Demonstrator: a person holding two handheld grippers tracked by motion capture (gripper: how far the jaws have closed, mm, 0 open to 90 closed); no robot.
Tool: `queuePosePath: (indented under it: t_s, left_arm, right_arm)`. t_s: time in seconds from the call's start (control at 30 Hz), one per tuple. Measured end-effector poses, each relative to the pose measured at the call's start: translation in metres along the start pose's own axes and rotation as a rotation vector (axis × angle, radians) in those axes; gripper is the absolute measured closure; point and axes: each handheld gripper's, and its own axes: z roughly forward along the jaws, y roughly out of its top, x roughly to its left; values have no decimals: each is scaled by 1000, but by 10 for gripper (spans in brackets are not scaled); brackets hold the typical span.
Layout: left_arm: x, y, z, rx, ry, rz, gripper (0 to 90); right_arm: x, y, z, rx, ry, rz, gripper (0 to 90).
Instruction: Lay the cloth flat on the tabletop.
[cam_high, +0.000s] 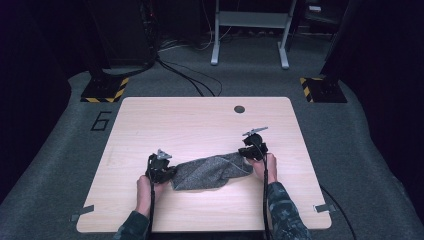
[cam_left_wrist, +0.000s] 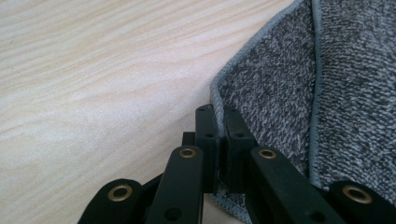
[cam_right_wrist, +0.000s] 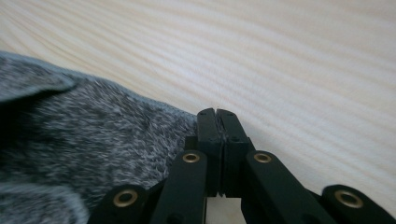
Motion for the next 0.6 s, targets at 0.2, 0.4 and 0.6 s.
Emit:
queuePosePath:
  t_s: [0.2,0.4,0.6]
  left_arm:
    - [-1,1,-9,-40,-2,8,869]
    - [0,1,0,-18,-6,-13,816]
    - [-2,4,1,26,7,14,503]
  right_arm:
    - [8,3,-36,-96,12,-33,894]
    - [8,-5,-27,-34,32,-13,655]
    - [-1,-7,-5,14,48,39,396]
